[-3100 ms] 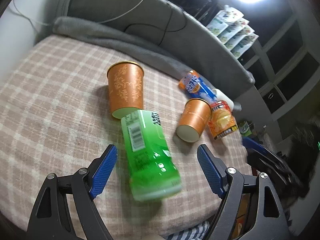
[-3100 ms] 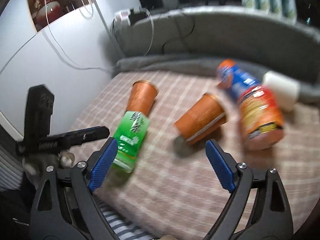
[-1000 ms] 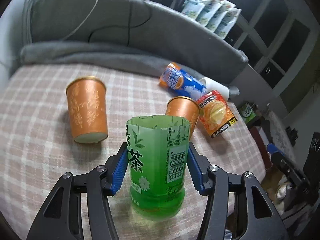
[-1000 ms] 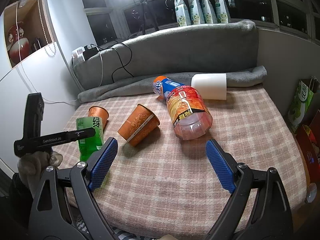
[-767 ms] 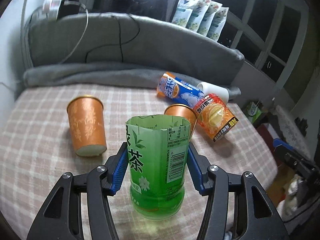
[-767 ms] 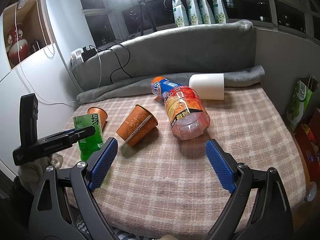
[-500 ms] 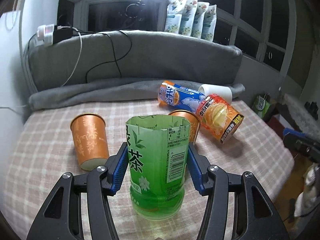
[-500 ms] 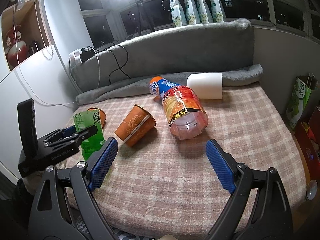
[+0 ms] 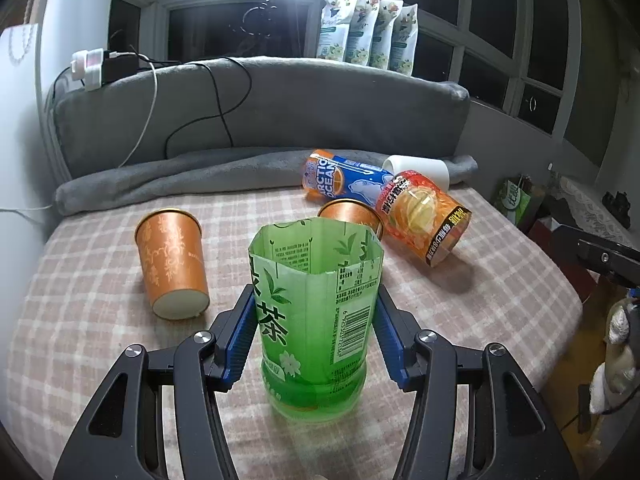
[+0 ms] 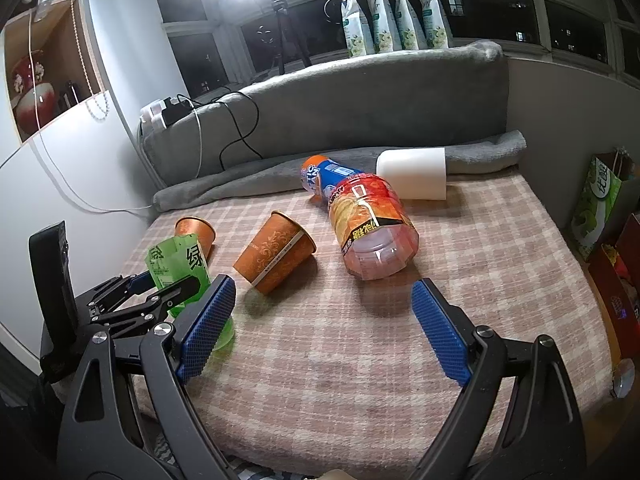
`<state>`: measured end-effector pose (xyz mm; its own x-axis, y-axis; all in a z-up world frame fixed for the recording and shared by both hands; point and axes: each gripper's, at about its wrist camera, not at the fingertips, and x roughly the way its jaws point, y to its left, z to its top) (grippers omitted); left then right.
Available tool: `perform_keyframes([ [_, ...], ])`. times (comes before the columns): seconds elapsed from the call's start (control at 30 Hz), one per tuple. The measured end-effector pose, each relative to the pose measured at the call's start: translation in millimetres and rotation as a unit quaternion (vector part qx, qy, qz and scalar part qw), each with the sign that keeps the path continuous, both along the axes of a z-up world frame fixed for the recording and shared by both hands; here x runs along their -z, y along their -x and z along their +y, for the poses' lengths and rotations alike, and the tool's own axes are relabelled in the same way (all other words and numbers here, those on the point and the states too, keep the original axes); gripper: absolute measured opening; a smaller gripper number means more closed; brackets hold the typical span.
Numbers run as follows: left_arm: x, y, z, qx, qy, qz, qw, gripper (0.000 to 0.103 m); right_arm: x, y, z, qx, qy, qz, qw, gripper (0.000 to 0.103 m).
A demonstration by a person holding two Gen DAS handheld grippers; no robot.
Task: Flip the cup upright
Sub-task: 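Rotate the green cup open end up with the left gripper and lower it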
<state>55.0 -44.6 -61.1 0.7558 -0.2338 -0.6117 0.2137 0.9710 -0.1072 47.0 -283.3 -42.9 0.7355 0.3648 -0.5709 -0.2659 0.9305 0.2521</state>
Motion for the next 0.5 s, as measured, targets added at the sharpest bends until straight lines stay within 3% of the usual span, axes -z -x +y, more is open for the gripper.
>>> perform_keyframes([
  [0.5,3.1,18.6,8.6,0.000,0.020,0.011,0.9997,0.055,-1.7,5.7,5.8,-0.004,0.001,-0.001,1.000,0.092],
])
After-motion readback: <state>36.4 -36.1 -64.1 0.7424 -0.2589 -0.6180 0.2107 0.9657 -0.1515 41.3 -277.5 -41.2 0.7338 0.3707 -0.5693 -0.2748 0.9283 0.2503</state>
